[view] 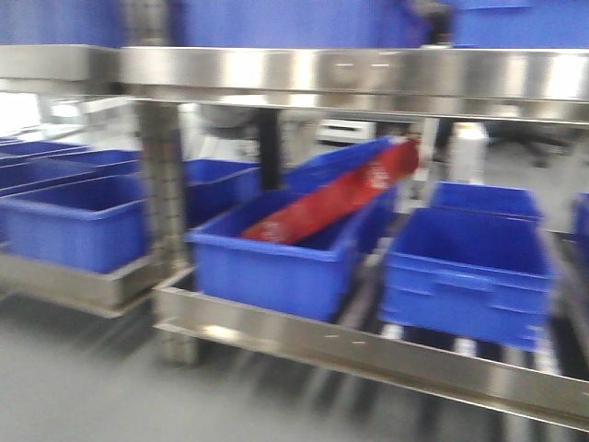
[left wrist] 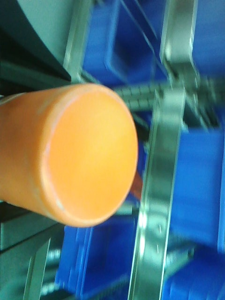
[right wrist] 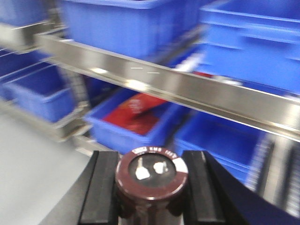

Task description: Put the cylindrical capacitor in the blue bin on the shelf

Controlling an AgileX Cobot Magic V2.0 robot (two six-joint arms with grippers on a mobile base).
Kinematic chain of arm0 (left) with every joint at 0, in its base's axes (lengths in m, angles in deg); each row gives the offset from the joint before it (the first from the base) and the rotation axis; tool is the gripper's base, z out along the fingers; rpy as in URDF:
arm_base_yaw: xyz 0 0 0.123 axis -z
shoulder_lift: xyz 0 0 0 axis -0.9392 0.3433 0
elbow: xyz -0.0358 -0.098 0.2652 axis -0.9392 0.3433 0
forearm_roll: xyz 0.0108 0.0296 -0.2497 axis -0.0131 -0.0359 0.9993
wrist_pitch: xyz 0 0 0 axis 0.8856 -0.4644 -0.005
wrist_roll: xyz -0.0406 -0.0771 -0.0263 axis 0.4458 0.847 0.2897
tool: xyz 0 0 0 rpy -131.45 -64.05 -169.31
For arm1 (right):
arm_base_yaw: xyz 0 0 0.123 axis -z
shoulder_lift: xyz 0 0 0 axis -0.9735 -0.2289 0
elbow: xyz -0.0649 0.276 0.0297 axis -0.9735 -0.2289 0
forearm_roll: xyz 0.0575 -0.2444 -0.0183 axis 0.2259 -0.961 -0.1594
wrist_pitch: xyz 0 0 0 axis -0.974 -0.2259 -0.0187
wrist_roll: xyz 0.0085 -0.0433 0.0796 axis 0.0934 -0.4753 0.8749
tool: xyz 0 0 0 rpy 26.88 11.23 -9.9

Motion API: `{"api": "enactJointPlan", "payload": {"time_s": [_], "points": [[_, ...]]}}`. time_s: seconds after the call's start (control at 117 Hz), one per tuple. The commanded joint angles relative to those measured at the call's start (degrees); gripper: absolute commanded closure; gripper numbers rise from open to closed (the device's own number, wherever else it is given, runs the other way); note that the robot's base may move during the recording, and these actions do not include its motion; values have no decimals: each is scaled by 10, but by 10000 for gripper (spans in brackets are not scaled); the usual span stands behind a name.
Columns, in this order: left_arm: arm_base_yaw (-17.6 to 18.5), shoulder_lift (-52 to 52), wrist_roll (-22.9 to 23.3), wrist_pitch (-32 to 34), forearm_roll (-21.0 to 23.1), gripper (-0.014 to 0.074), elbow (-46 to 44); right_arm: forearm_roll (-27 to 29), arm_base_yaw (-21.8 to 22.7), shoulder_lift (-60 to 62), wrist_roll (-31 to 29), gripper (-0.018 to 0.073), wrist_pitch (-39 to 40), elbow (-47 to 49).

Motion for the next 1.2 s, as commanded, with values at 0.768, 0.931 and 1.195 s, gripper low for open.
{"api": "enactJointPlan", "payload": {"time_s": [0.768, 0.931, 1.195], "points": [[4, -2, 0, 12, 4, 707, 0, -2, -1, 3, -4, 662, 16, 5], [4, -2, 0, 12, 4, 707, 0, -2, -1, 3, -4, 662, 16, 5], [4, -2, 0, 12, 4, 707, 0, -2, -1, 3, -4, 662, 16, 5]]}}
